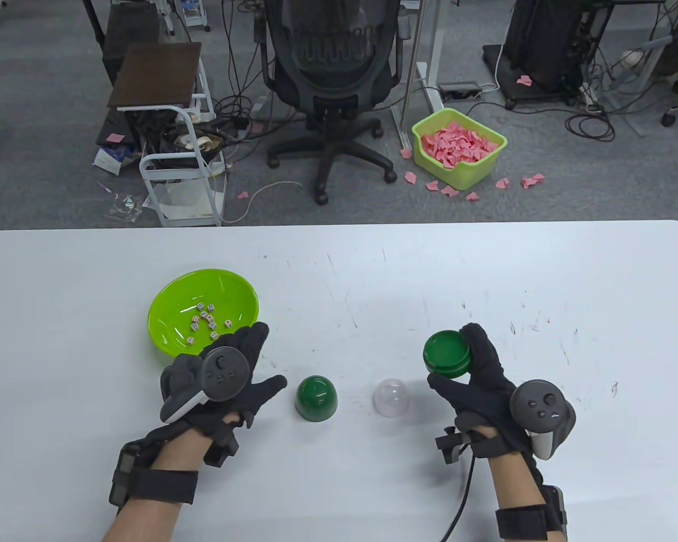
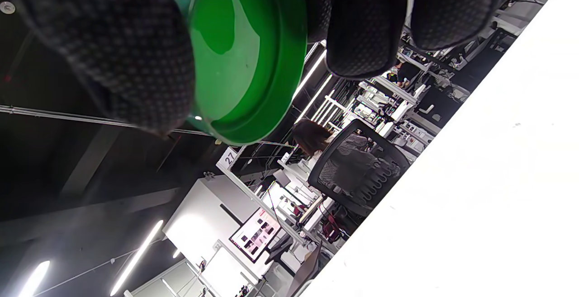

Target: Pour dice into bowl

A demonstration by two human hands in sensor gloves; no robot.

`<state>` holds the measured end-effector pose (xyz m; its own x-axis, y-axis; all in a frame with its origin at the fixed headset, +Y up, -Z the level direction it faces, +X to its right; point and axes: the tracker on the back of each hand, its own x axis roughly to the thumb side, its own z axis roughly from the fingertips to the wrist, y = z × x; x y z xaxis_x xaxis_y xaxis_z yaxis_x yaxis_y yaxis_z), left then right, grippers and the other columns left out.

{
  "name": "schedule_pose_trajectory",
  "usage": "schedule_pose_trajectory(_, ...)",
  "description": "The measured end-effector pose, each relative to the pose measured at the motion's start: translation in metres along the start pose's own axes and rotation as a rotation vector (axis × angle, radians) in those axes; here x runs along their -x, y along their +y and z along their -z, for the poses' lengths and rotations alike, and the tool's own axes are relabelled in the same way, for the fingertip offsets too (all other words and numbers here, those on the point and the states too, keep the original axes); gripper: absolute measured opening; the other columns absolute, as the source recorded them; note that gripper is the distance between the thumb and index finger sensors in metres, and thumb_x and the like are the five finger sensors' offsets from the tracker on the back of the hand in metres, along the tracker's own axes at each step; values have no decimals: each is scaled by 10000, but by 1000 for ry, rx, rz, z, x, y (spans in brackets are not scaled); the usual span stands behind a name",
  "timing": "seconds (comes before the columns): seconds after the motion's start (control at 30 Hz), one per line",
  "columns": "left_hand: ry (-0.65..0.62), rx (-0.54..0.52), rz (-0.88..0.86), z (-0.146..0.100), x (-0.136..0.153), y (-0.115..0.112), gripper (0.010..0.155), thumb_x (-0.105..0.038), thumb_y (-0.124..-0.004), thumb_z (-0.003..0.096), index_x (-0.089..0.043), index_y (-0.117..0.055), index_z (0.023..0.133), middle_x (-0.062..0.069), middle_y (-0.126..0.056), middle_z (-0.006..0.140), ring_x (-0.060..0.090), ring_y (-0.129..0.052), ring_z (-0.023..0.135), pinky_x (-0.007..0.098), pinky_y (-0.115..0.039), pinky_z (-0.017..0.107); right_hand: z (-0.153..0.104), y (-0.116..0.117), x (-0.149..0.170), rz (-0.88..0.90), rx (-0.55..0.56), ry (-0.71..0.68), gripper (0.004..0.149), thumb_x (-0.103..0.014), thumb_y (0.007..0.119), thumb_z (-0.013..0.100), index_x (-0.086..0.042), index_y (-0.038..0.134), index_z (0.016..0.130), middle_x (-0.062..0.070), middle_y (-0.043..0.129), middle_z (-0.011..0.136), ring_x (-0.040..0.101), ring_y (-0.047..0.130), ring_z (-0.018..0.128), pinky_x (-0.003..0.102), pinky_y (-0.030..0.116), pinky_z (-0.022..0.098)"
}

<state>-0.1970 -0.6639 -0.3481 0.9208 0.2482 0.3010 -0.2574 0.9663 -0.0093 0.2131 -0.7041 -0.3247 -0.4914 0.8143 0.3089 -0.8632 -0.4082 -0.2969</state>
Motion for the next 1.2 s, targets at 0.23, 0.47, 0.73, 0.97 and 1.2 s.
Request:
schedule_pose_trajectory(0.23,-96,61,38,31,-61,-16,921,-691,-778,417,-300,-337,1125,111,-561,1163,413,-591,1068,653,-538,777,1,-2,4,13,3,26,973,-378,1006,334,-72,445,1068,231,562,1103,484,815,770,695,672,599)
schedule_pose_trajectory(0.47,-172,158,86,61,-115,-49,928,-696,-774,414,-304,-326,1126,108,-556,1167,410,-575,1077,654,-526,783,1,-6,7,28,14,45,974,-378,1006,335,-72,443,1068,230,565,1103,484,816,767,695,673,597)
schedule_pose_trajectory(0.73,-188,327,217,87,-159,-97,926,-705,-776,400,-312,-355,1125,115,-551,1171,415,-547,1090,657,-503,791,2,-9,14,37,21,73,973,-379,1005,339,-69,443,1069,235,555,1104,484,815,766,695,672,597)
schedule_pose_trajectory(0.97,-177,438,382,95,-180,-130,912,-676,-802,399,-314,-376,1119,100,-601,1153,404,-568,1083,653,-496,795,2,-10,13,28,24,81,974,-378,1004,341,-66,439,1070,238,558,1103,483,816,765,694,672,597)
schedule_pose_trajectory(1.2,-174,450,438,95,-181,-140,863,-609,-835,408,-300,-427,1103,89,-697,1095,379,-688,1012,635,-542,782,2,-10,13,22,21,85,975,-378,1003,342,-63,435,1070,242,555,1103,484,816,764,691,673,598)
